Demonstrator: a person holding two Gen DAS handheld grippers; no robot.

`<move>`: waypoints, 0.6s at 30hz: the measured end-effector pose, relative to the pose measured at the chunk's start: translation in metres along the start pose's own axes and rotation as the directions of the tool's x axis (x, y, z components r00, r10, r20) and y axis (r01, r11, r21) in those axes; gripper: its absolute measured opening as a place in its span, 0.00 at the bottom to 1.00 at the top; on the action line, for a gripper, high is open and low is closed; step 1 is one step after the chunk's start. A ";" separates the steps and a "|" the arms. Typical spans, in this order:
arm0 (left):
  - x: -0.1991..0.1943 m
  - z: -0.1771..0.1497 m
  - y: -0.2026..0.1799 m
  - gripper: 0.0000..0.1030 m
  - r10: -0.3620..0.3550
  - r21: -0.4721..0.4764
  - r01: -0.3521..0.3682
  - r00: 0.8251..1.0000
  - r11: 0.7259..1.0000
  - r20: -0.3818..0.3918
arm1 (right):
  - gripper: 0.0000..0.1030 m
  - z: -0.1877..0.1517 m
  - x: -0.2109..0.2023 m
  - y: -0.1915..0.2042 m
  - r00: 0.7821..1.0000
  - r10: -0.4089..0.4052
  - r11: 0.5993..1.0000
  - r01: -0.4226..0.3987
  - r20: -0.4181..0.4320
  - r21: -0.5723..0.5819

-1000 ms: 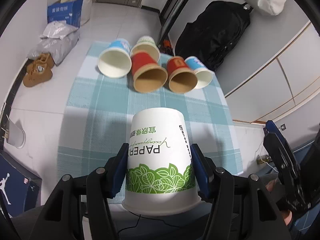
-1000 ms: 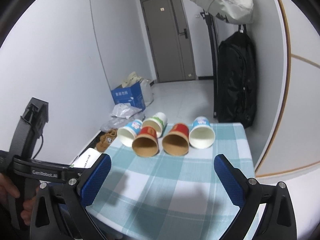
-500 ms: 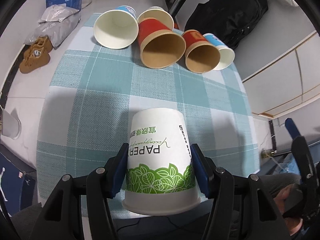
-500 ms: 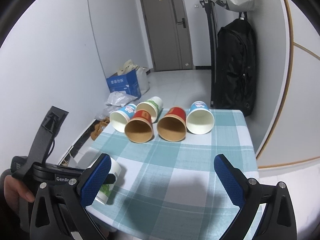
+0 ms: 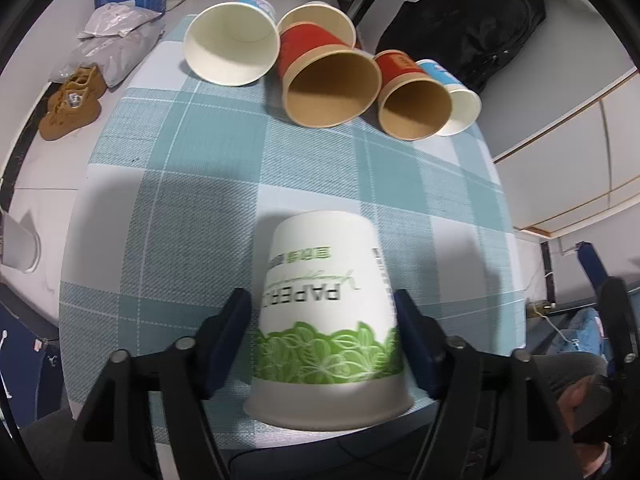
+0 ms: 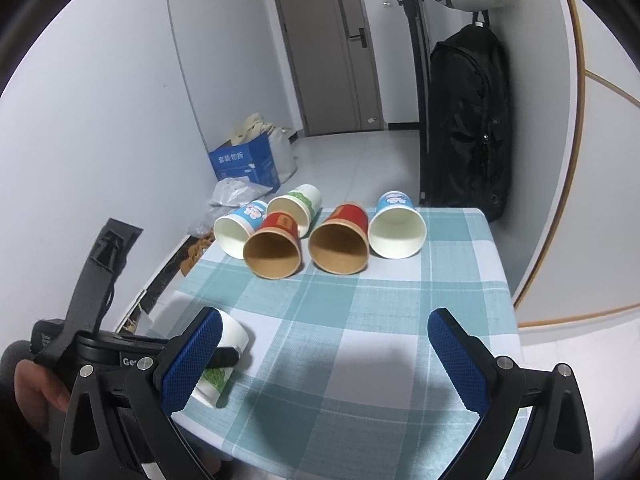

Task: Flip cup upright
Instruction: 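Lift the PAPER cup with the left gripper and set it down upright, then open the left gripper and withdraw from the PAPER cup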

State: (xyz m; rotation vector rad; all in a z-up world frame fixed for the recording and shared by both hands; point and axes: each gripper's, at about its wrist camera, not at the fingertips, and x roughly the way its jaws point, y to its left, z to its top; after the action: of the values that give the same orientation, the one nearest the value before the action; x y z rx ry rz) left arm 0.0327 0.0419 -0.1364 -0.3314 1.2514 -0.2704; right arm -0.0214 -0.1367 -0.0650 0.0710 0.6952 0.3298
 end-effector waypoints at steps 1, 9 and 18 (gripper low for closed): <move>0.000 0.000 0.001 0.69 -0.003 -0.003 0.003 1.000 1.000 -0.002 | 1.00 0.000 0.000 -0.001 1.000 0.001 1.000 -0.001 0.001 0.004; -0.006 0.003 0.002 0.78 -0.019 -0.017 0.019 1.000 1.000 0.014 | 1.00 0.000 -0.004 -0.005 1.000 0.003 1.000 -0.003 0.005 0.020; -0.022 0.003 -0.004 0.78 -0.015 0.001 0.014 0.996 1.000 0.086 | 1.00 -0.001 -0.008 -0.006 1.000 -0.003 1.000 0.003 0.018 0.023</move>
State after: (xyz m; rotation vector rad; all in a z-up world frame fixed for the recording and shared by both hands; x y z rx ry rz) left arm 0.0287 0.0465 -0.1150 -0.3481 1.1640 -0.2664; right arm -0.0258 -0.1444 -0.0618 0.0948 0.6814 0.3178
